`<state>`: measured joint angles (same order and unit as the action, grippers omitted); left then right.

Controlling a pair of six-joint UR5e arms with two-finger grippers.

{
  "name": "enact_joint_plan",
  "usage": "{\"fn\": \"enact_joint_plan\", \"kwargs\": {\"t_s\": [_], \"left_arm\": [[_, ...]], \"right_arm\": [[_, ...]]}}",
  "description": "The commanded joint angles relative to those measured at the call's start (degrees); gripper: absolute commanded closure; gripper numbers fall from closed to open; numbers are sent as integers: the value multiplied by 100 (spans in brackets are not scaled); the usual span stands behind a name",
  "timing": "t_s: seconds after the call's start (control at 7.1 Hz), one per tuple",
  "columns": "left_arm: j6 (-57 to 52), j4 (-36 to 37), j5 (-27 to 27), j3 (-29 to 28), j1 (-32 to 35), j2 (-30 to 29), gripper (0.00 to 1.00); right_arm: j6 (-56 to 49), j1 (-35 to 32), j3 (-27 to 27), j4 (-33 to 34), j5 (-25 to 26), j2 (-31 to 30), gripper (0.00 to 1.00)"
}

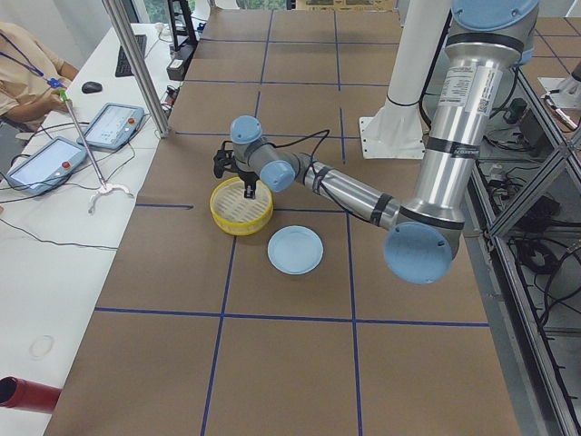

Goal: Place bun in steamer
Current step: 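Carry the bun with the left gripper over the bamboo steamer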

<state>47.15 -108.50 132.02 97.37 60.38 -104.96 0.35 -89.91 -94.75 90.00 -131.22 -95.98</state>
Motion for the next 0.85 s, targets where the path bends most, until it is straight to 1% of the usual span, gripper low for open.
{"fn": "enact_joint_plan", "kwargs": {"t_s": [0.0, 0.14, 0.28, 0.56, 0.7], "left_arm": [[-12, 75, -192, -1006, -8, -805, 55], [-13, 57, -490, -1305, -296, -929, 55], [-21, 40, -545, -1412, -481, -948, 55], [-21, 13, -589, -1667, -605, -1088, 55], [-21, 13, -589, -1703, -632, -1106, 55]], "right_arm": [[0, 0, 0, 0, 0, 0, 0], [0, 0, 0, 0, 0, 0, 0], [0, 0, 0, 0, 0, 0, 0], [0, 0, 0, 0, 0, 0, 0], [0, 0, 0, 0, 0, 0, 0]]}}
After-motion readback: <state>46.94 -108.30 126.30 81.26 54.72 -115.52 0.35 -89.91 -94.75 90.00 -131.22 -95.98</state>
